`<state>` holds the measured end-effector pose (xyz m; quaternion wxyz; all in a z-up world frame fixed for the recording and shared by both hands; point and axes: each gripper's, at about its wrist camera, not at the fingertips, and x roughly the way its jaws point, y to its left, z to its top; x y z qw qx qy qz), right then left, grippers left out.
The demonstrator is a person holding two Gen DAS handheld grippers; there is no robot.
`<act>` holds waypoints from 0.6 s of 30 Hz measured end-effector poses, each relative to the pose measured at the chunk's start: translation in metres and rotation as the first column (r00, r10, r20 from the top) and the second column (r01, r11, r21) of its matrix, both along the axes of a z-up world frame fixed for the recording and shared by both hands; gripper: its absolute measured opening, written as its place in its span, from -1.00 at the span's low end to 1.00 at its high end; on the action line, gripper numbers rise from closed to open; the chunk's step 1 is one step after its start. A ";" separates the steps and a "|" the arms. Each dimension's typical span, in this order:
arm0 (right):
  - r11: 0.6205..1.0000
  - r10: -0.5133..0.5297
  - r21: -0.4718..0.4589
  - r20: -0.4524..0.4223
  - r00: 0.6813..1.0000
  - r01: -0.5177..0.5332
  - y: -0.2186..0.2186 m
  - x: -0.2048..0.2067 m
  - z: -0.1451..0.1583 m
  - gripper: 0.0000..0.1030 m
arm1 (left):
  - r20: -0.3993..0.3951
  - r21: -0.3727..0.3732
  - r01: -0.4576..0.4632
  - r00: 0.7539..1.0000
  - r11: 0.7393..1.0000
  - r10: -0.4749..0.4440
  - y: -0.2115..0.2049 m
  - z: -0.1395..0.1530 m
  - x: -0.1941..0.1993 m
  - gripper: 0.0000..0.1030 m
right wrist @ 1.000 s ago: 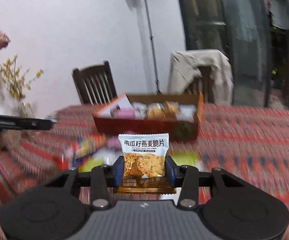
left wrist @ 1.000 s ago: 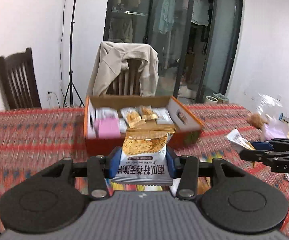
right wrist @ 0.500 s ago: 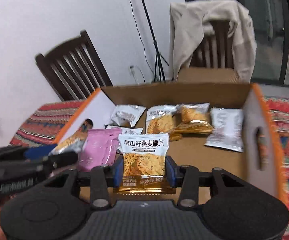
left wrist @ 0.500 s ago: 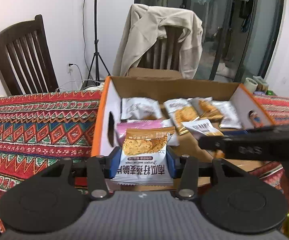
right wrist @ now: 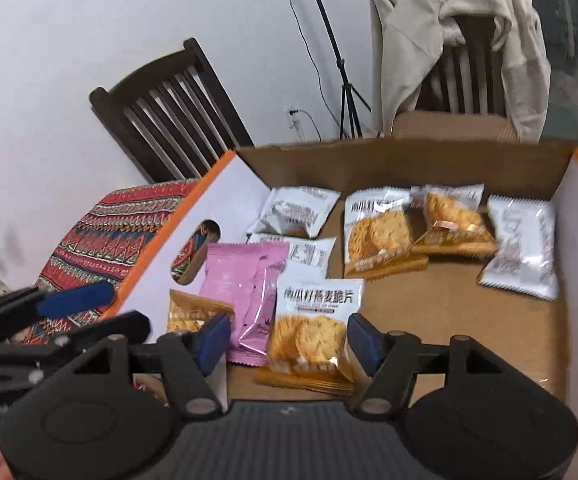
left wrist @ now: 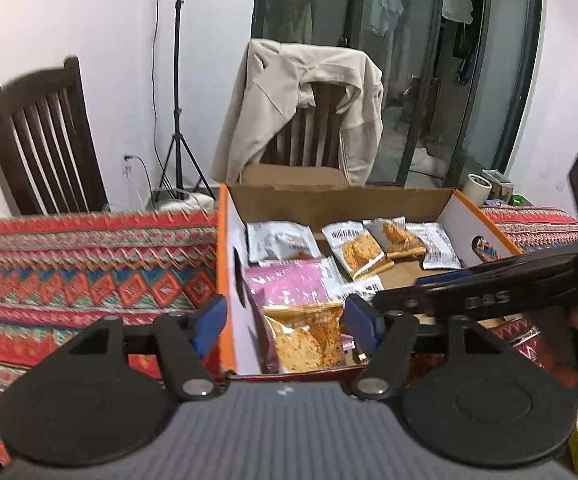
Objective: Organize snacks
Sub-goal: 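Open both tools to drop the biscuit packets into the box, then move both tools back over the snack pile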
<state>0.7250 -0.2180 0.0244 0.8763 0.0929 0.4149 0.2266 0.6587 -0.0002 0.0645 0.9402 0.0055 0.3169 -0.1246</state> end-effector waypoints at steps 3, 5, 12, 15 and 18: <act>1.000 0.011 -0.026 0.048 0.999 -0.010 -0.008 -0.018 0.027 0.25 | 0.017 -0.008 -0.005 1.000 1.000 0.005 0.005 0.023 -0.013 0.32; 0.999 0.013 -0.042 0.086 0.996 -0.009 -0.016 -0.033 0.048 0.28 | 0.034 -0.014 -0.012 0.999 1.000 0.012 0.008 0.040 -0.026 0.37; 0.995 0.036 -0.096 0.258 0.965 -0.011 -0.052 -0.124 0.138 0.45 | 0.147 -0.037 0.013 0.989 0.999 -0.007 0.018 0.109 -0.113 0.57; 0.992 0.044 -0.126 0.337 0.941 -0.001 -0.069 -0.182 0.172 0.51 | 0.224 -0.020 0.069 0.973 0.997 -0.063 0.021 0.132 -0.171 0.62; 0.987 0.057 -0.161 0.395 0.917 0.008 -0.085 -0.238 0.194 0.57 | 0.278 -0.002 0.084 0.957 0.996 -0.080 0.022 0.146 -0.226 0.69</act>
